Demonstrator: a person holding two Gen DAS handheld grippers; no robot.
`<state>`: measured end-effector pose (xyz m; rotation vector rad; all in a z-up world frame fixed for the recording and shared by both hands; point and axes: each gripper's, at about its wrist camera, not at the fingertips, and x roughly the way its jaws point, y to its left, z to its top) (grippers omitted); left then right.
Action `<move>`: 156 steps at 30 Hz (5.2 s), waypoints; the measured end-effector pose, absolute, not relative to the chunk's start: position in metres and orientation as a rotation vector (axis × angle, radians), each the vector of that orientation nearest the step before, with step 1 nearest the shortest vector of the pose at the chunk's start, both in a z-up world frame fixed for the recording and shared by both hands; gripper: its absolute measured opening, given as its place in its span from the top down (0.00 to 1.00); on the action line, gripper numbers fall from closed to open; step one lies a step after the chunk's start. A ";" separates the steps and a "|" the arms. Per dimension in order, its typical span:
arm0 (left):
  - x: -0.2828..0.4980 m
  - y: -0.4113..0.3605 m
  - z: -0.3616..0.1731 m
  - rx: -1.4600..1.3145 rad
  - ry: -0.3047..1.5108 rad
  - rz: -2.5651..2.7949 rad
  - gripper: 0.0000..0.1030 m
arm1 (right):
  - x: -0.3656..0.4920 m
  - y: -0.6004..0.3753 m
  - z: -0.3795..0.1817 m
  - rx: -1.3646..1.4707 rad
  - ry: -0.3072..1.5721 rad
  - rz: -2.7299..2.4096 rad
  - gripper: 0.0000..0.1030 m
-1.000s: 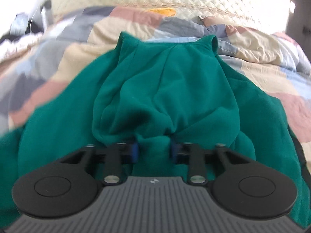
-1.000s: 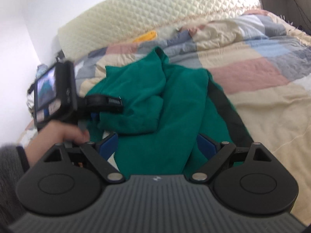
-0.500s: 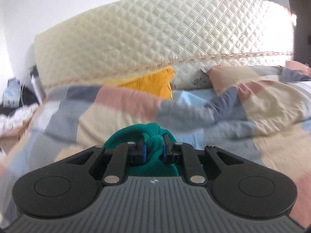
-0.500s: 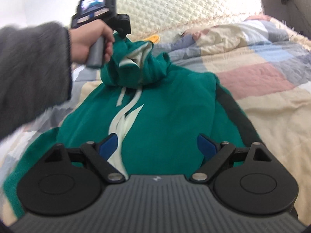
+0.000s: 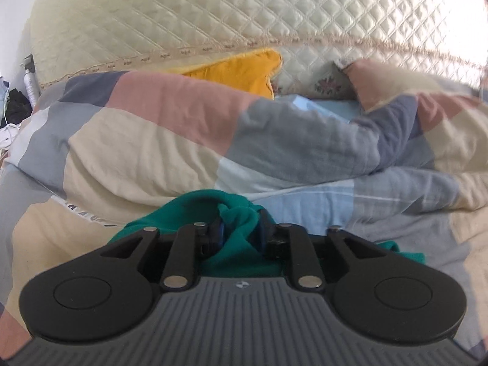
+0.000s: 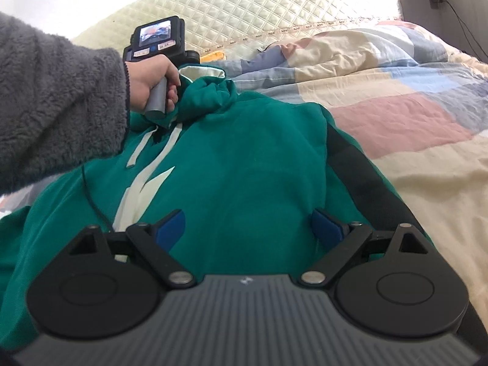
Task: Fold large clothes
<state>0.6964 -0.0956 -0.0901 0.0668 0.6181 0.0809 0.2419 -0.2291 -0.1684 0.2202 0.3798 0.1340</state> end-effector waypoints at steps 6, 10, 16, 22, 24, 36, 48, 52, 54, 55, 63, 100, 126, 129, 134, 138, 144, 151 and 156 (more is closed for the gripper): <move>0.629 -0.092 -0.050 0.018 0.612 0.040 0.45 | 0.240 -0.233 -0.164 0.220 0.378 0.141 0.13; 0.558 -0.082 -0.020 -0.011 0.609 -0.001 0.45 | 0.227 -0.237 -0.158 0.255 0.387 0.166 0.13; 0.431 -0.056 -0.004 -0.045 0.635 -0.038 0.45 | 0.195 -0.240 -0.150 0.276 0.380 0.207 0.13; 0.292 -0.018 -0.023 -0.123 0.718 -0.065 0.45 | 0.168 -0.246 -0.144 0.313 0.417 0.254 0.13; 0.248 -0.004 -0.032 -0.146 0.739 -0.068 0.45 | 0.159 -0.248 -0.141 0.340 0.443 0.271 0.13; 0.120 0.065 -0.102 -0.524 0.888 -0.064 0.37 | 0.130 -0.250 -0.167 0.572 0.695 0.379 0.23; 0.120 0.073 -0.132 -0.635 0.987 -0.202 0.28 | 0.135 -0.238 -0.191 0.762 0.775 0.503 0.81; 0.119 0.070 -0.132 -0.611 0.969 -0.198 0.54 | 0.127 -0.239 -0.189 0.758 0.703 0.474 0.87; 0.127 0.069 -0.133 -0.617 0.958 -0.208 0.70 | 0.125 -0.240 -0.185 0.753 0.667 0.476 0.89; 0.130 0.068 -0.132 -0.624 0.949 -0.213 0.81 | 0.124 -0.240 -0.183 0.745 0.642 0.481 0.89; 0.117 0.085 -0.110 -0.718 0.785 -0.263 0.96 | 0.111 -0.252 -0.172 0.768 0.514 0.436 0.91; 0.469 0.393 -0.141 -0.357 0.645 0.558 0.96 | 0.449 -0.468 -0.176 0.436 0.342 -0.282 0.91; 0.231 0.268 -0.073 -0.459 0.751 0.252 0.42 | 0.242 -0.372 -0.116 0.498 0.330 -0.076 0.45; 0.193 0.245 -0.078 -0.550 0.767 0.195 0.42 | 0.214 -0.354 -0.105 0.461 0.406 -0.025 0.45; 0.148 0.216 -0.089 -0.685 0.822 0.119 0.40 | 0.185 -0.339 -0.120 0.436 0.619 0.068 0.45; 0.125 0.198 -0.090 -0.666 0.827 0.110 0.36 | 0.166 -0.333 -0.142 0.473 0.717 0.119 0.44; 0.116 0.189 -0.103 -0.688 0.889 0.121 0.28 | 0.164 -0.316 -0.153 0.466 0.746 0.106 0.27; 0.124 0.191 -0.110 -0.680 0.907 0.129 0.24 | 0.170 -0.313 -0.174 0.367 0.818 -0.039 0.27; 0.126 0.186 -0.116 -0.667 0.937 0.122 0.24 | 0.172 -0.323 -0.184 0.465 0.829 -0.020 0.24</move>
